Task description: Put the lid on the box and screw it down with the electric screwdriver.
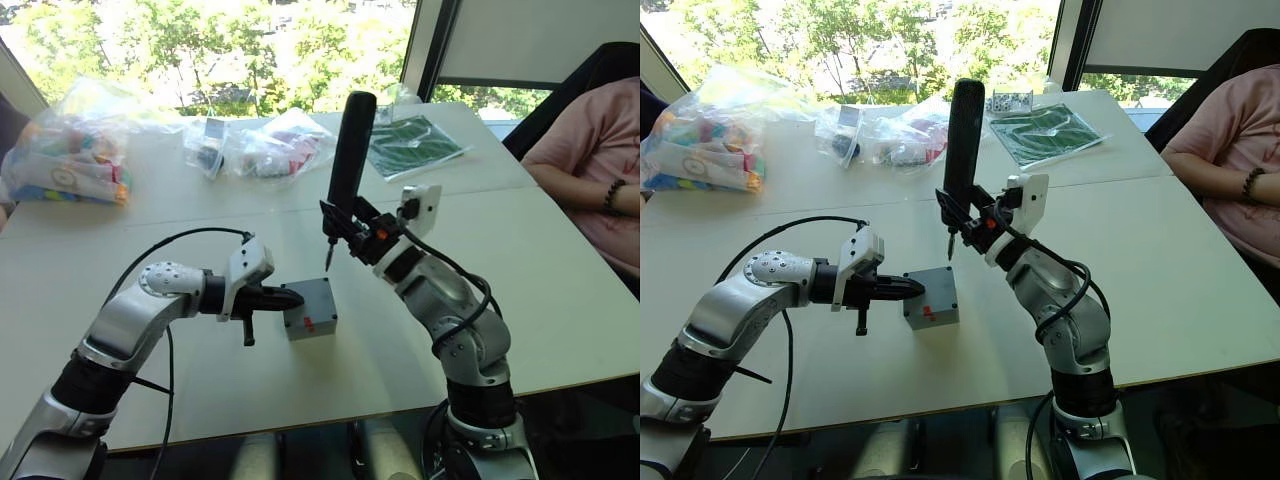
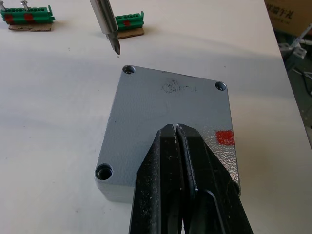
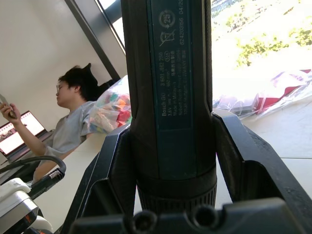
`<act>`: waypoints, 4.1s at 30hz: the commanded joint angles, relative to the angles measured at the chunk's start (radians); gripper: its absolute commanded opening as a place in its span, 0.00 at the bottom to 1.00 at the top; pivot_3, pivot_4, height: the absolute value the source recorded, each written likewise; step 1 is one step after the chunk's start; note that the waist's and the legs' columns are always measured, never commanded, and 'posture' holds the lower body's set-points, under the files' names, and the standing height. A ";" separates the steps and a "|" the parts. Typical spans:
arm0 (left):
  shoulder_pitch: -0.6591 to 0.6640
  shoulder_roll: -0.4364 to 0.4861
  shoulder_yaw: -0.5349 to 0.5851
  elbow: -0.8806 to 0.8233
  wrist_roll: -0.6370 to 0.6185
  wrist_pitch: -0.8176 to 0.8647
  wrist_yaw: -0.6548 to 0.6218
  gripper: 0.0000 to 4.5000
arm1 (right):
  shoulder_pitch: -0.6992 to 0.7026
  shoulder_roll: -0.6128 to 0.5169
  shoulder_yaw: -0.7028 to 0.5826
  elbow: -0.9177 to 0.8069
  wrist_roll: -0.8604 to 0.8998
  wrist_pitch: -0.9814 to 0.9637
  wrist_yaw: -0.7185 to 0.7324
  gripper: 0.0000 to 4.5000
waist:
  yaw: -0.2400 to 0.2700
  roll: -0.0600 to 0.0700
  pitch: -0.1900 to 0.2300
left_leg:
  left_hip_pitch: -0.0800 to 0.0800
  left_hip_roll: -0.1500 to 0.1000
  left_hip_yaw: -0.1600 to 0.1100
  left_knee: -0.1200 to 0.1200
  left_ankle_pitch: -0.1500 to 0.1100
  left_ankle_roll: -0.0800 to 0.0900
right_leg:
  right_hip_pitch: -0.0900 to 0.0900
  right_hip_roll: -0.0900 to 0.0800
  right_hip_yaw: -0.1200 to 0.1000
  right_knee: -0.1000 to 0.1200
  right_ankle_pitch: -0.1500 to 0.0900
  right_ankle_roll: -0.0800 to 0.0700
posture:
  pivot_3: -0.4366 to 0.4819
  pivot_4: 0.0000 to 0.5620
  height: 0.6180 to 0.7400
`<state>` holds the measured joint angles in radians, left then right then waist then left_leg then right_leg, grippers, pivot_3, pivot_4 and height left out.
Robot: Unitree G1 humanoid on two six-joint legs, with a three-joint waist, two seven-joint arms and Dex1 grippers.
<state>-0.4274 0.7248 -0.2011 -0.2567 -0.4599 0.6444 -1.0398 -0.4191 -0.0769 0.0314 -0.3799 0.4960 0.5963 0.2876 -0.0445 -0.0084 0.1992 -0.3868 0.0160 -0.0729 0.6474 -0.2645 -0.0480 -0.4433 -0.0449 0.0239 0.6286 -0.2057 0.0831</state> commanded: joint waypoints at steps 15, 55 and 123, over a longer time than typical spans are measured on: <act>0.013 0.006 0.004 -0.009 0.013 0.009 0.005 0.00 | 0.028 -0.016 0.046 -0.005 -0.058 -0.089 0.028 0.42 | 0.000 0.000 0.000 | 0.000 0.000 0.000 0.000 0.000 0.000 | 0.000 0.000 0.000 0.000 0.000 0.000 | 0.48 0.27 1.00; 0.033 0.063 -0.017 -0.019 0.033 0.018 -0.053 0.00 | 0.238 -0.046 0.253 0.111 -0.345 -0.331 0.040 0.42 | 0.001 -0.010 -0.019 | 0.014 0.000 -0.003 -0.005 -0.001 0.001 | 0.018 0.000 -0.001 -0.010 -0.006 -0.002 | 0.48 0.27 1.00; 0.166 0.065 0.123 -0.119 -0.031 0.062 0.147 0.00 | 0.016 -0.882 -0.054 -0.177 0.328 0.353 0.378 1.00 | 0.020 -0.005 0.000 | -0.005 0.000 -0.004 -0.001 -0.006 0.009 | 0.003 0.004 0.000 -0.012 -0.007 -0.001 | 0.48 0.27 1.00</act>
<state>-0.2452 0.7989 -0.0473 -0.3721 -0.5251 0.7278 -0.9041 -0.4376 -0.9549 -0.0744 -0.4726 0.8653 1.0104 0.6114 -0.0241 -0.0131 0.1988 -0.3914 0.0157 -0.0762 0.6464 -0.2701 -0.0389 -0.4401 -0.0417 0.0247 0.6159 -0.2123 0.0822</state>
